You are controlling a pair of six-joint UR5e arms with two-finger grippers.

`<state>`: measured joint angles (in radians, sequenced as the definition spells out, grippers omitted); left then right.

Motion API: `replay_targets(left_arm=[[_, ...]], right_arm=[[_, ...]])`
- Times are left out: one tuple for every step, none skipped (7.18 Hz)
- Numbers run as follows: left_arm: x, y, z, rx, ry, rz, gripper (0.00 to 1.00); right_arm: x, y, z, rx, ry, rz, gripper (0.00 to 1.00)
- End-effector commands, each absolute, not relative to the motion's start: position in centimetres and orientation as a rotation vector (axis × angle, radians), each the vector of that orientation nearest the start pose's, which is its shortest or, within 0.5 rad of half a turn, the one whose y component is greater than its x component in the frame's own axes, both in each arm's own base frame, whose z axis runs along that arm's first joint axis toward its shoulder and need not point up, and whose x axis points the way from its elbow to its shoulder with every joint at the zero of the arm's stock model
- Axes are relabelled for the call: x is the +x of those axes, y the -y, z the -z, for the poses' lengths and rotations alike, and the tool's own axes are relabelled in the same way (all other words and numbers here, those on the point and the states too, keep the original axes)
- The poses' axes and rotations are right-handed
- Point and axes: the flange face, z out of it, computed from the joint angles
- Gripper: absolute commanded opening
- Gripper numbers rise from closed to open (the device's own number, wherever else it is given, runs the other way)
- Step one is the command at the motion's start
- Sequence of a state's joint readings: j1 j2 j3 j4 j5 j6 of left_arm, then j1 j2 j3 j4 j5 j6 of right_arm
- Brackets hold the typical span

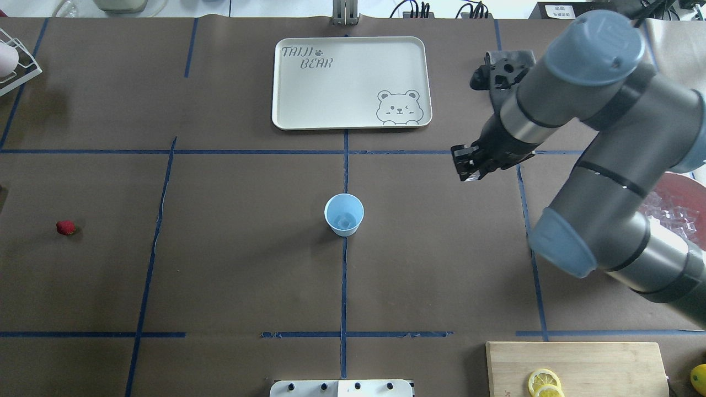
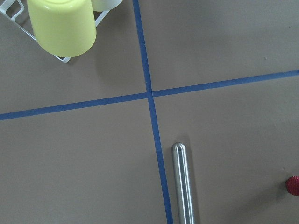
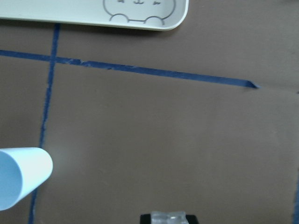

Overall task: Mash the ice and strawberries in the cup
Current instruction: 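Carry the ice cube with the right gripper over the cup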

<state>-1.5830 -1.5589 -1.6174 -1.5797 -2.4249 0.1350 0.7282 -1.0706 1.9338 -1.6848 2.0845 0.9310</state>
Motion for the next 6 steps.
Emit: replay_targets(left_arm=[[-6.4, 48.8, -63.6, 0.102, -0.848, -0.133, 1.0], [-6.4, 48.7, -63.8, 0.098, -0.849, -0.132, 1.0], [-6.4, 48.5, -64.2, 0.092, -0.849, -0.13, 1.0], [-6.4, 48.5, -64.3, 0.091, -0.849, -0.129, 1.0], [-6.4, 48.5, -64.4, 0.089, -0.849, -0.128, 1.0], [-6.4, 48.6, -64.3, 0.091, -0.849, -0.129, 1.0]], right_arm=[[-48.2, 43.2, -17.0, 0.102, 0.868, 0.056, 0.0], [-50.6, 42.6, -15.6, 0.091, 0.867, 0.04, 0.0], [-52.8, 42.4, -14.3, 0.097, 0.859, 0.016, 0.0], [-54.4, 42.5, -13.2, 0.092, 0.858, 0.011, 0.0], [-55.2, 42.7, -12.6, 0.09, 0.855, 0.011, 0.0], [-55.5, 42.7, -12.6, 0.088, 0.852, 0.012, 0.01]])
